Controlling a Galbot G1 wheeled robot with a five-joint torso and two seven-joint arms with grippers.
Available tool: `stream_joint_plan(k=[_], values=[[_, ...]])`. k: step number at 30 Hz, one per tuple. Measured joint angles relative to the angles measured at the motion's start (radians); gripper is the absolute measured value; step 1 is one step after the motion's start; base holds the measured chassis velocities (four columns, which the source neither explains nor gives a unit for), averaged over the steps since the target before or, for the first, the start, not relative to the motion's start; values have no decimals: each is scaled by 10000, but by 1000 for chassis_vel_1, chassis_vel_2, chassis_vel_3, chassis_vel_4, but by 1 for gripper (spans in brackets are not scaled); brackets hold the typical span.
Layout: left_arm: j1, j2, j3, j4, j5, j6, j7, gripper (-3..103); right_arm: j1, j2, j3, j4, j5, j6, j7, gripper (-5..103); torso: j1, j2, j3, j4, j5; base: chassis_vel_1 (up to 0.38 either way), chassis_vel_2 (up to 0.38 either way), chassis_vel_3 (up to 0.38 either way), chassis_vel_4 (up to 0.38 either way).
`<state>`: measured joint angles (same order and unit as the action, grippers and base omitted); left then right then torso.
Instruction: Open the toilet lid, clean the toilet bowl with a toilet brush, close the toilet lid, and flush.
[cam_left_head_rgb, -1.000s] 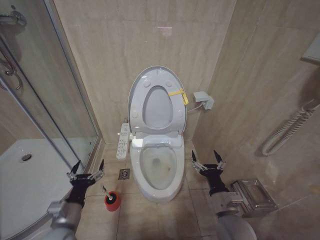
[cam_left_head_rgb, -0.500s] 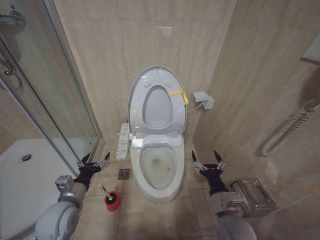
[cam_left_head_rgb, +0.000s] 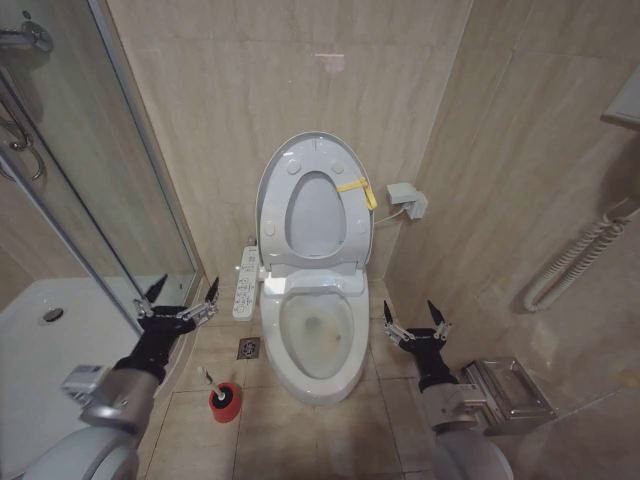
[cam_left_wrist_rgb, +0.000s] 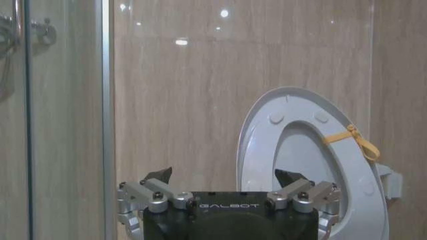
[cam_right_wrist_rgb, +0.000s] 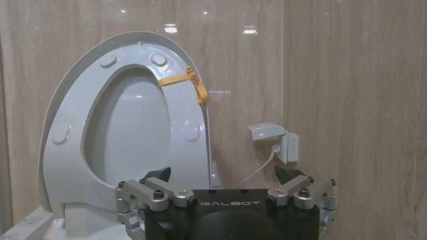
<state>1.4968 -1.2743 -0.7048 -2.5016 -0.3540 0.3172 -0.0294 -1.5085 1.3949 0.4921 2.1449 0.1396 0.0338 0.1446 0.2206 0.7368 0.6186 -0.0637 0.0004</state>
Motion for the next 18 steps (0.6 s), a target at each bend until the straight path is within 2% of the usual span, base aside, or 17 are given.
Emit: stream_joint_plan(k=[9,12,15,16,18], values=[[36,1,1,69,52,-129,-21,100,0,0,0,0,0,0,0,100,1,0,0,-1,-2,0,0,0,0],[-20,-23,81,595,95,-446,-44,100,0,0,0,0,0,0,0,100,0,0,0,-2,-5,0,0,0,0],[-199,-88,294,1909,207,-1298,-106,100,0,0,0,0,0,0,0,100,1,-1,0,-2,-5,0,0,0,0],[-199,-88,294,1909,207,-1298,-106,100,0,0,0,0,0,0,0,100,1,-1,0,-2,-5,0,0,0,0],[-280,-121,396,2547,262,-1712,-138,100,0,0,0,0,0,0,0,100,1,-1,1,-2,-5,0,0,0,0]])
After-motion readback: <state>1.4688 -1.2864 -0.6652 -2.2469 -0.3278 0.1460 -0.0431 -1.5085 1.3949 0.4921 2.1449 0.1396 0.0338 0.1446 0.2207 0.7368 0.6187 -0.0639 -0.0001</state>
